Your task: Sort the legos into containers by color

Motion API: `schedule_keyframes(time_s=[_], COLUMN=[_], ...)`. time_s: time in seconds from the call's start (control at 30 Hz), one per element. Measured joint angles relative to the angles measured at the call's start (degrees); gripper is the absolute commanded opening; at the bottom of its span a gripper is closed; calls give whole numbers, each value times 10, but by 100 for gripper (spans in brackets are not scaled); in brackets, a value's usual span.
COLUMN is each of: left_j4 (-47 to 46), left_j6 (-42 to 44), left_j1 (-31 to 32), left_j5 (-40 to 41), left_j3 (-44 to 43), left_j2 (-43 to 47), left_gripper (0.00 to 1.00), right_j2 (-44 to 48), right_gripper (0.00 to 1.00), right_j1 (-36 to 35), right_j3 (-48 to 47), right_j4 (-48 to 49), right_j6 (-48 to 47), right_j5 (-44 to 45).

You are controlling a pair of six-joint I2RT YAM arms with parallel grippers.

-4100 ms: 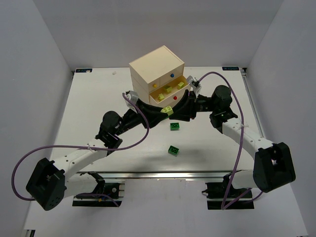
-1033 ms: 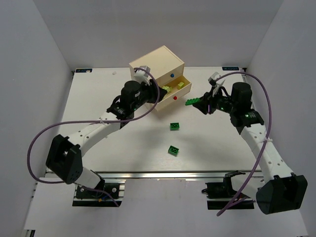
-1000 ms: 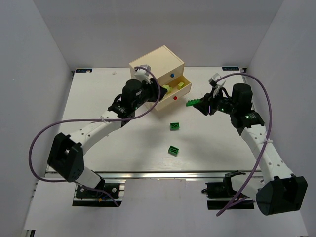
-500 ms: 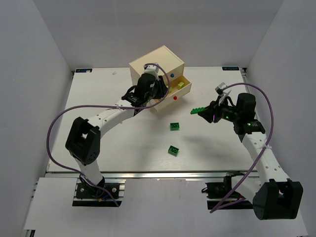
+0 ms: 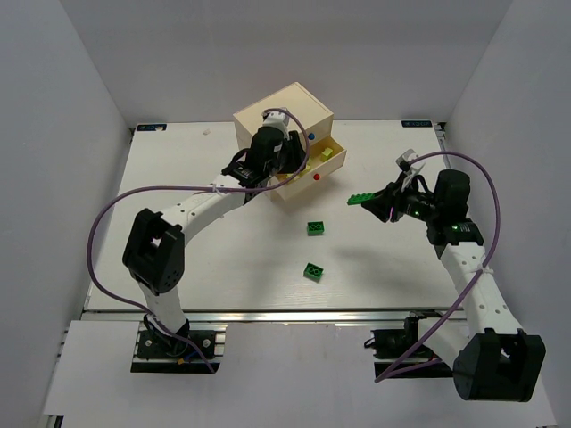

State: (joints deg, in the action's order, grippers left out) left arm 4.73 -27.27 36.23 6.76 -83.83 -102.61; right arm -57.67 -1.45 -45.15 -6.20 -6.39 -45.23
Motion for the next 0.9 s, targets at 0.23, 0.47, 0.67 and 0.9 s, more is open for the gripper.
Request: schedule_keyframes(time_s=[0.23, 0.47, 0.67, 0.9], left_j4=[-30, -32, -17, -4], left_j6=[19, 60, 84, 81], left_j1=[1, 26, 59, 74], left_j5=[-93, -252, -264, -130], left_j3=[31, 59, 106, 133], left_j2=[18, 22, 30, 30], left_gripper=[1, 39, 47, 47], right_j2=[-1, -44, -74, -101], right_gripper=[0, 0, 0, 0], right_j1=[7, 25, 24, 21], right_j3=[1, 1, 1, 11], right_j4=[1, -4, -14, -19], right_j6=[-2, -38, -95, -127], right_j5=[-2, 23, 70, 95])
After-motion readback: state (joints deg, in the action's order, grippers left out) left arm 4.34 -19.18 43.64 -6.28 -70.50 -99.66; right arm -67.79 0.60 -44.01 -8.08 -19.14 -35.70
